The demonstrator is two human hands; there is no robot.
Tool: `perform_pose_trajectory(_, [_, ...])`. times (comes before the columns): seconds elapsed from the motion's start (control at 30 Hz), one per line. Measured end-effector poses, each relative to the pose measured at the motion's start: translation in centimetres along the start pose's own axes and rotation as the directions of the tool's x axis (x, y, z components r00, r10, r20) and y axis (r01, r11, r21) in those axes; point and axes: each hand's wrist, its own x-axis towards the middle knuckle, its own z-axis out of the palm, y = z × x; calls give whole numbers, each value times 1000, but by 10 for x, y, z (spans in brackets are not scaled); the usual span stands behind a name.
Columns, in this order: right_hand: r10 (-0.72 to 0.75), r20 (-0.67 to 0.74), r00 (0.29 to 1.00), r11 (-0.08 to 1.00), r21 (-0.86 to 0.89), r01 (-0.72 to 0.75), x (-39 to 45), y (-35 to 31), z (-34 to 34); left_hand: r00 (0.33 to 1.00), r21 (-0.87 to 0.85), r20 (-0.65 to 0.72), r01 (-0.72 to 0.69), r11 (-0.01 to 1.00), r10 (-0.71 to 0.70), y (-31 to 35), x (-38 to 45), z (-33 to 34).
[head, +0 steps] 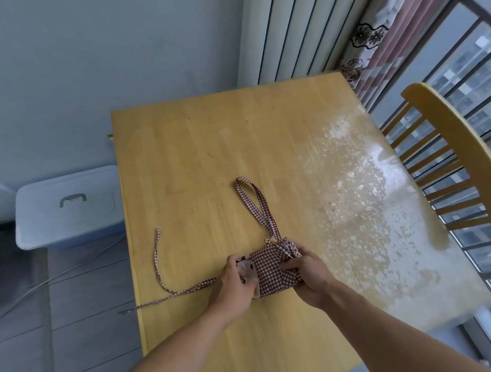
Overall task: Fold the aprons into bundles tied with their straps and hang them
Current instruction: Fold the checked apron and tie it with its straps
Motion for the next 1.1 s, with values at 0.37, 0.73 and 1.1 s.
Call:
perform_pose_trajectory(0.37, [-462,460,758,151,-802,578,-39,-70,25,986,293,36,-165,942,162,36,31,-31])
perform_pose_trajectory(0.73, [-68,762,644,-585,-554,593,-28,41,-26,799,741,367,-561,369,477,36,15,-35])
perform_pose_trajectory(1.1, [-252,616,747,-520,-737,432,-28,63,-64,903,723,395,-420,549,169,9,-1,-50])
